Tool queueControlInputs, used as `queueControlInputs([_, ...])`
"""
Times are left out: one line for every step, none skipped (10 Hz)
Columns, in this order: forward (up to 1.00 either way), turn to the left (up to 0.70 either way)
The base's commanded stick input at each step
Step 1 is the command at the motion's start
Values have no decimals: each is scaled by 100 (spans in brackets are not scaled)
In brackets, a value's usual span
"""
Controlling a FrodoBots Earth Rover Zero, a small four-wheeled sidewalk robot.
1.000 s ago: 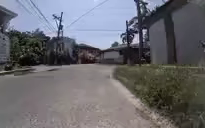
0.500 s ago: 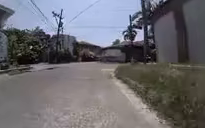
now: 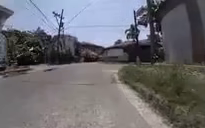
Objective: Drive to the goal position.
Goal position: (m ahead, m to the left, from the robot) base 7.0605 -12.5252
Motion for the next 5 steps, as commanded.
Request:
queueControlInputs([100, 0])
queueControlInputs([100, 0])
queueControlInputs([100, 0])
queueControlInputs([100, 0])
queueControlInputs([100, 0])
